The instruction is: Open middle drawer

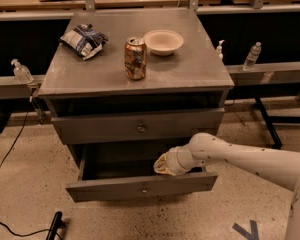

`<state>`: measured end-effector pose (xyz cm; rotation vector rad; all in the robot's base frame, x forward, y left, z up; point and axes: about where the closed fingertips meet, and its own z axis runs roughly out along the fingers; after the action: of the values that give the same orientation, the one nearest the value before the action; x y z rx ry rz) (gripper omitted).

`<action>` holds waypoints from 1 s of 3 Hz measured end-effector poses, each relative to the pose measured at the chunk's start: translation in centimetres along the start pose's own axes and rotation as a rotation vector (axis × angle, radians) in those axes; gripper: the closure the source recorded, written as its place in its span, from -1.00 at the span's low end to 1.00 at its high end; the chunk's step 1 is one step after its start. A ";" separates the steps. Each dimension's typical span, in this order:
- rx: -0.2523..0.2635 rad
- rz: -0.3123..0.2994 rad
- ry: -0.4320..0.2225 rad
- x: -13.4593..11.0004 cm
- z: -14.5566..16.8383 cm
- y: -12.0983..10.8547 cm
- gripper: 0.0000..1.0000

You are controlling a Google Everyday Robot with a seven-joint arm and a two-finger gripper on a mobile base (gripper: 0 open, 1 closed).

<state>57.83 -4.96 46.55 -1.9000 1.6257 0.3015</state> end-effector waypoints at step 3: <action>-0.105 0.080 -0.006 2.3 3.6 -3.4 1.00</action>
Offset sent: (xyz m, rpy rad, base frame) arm 0.0634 -0.0074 -0.0238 -0.0057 0.1305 -0.0175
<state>62.39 -4.58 43.52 -1.9115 1.7148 0.4327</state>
